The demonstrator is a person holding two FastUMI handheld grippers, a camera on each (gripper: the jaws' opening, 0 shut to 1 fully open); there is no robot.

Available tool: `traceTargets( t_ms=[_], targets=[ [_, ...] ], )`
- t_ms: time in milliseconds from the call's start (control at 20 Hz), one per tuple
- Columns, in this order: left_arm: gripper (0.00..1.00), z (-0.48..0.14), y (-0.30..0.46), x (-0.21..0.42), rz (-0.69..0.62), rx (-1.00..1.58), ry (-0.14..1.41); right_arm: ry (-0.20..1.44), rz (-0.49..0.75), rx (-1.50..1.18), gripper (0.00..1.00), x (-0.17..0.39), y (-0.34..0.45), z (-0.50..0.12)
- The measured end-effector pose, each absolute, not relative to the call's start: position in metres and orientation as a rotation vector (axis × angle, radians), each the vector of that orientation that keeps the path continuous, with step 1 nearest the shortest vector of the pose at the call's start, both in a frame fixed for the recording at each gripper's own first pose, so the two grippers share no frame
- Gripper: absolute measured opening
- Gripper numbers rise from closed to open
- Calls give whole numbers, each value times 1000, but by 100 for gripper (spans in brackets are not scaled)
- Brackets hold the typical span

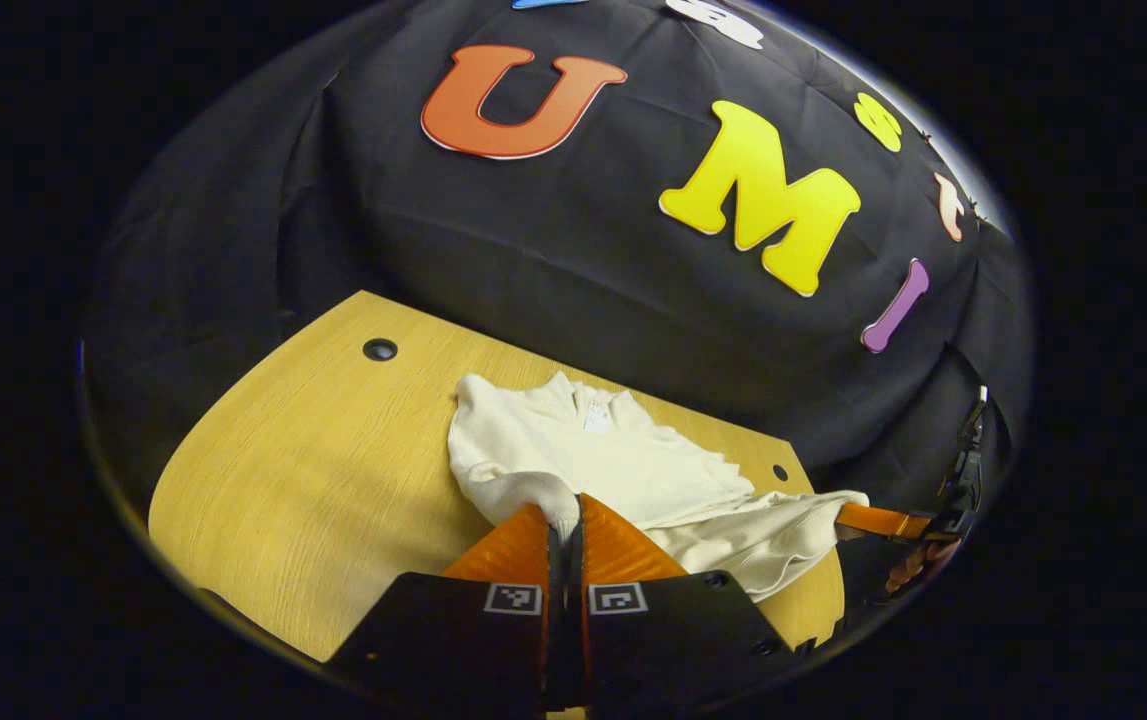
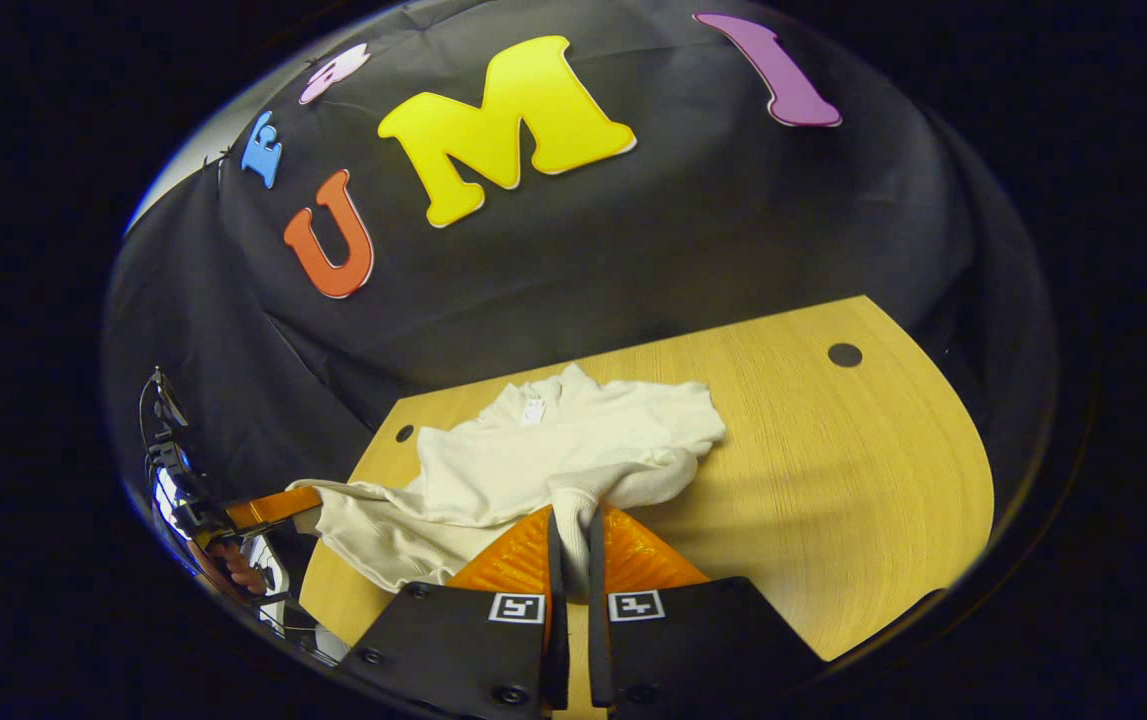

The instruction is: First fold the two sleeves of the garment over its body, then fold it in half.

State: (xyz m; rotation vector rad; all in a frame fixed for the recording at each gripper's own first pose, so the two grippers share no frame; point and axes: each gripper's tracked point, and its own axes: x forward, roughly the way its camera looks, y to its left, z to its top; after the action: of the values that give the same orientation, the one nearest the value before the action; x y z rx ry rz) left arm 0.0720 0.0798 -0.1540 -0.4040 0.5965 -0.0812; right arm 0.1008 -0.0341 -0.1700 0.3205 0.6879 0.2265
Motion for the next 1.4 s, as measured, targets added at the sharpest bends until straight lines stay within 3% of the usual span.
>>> traceTargets(
  t_ms=[150,500,950,1400],
  targets=[
    [3,-128,86,116,-87,-404,564,634,229,348,5,163,-24,-147],
    [3,-125,82,235,-122,-315,537,618,185,322,5,275,-25,-161],
    [3,-238,90,321,-37,-282,606,667,127,246,6,366,-32,-278],
    [4,-326,102,346,36,-211,638,706,77,171,7,391,-28,-349]
  ],
)
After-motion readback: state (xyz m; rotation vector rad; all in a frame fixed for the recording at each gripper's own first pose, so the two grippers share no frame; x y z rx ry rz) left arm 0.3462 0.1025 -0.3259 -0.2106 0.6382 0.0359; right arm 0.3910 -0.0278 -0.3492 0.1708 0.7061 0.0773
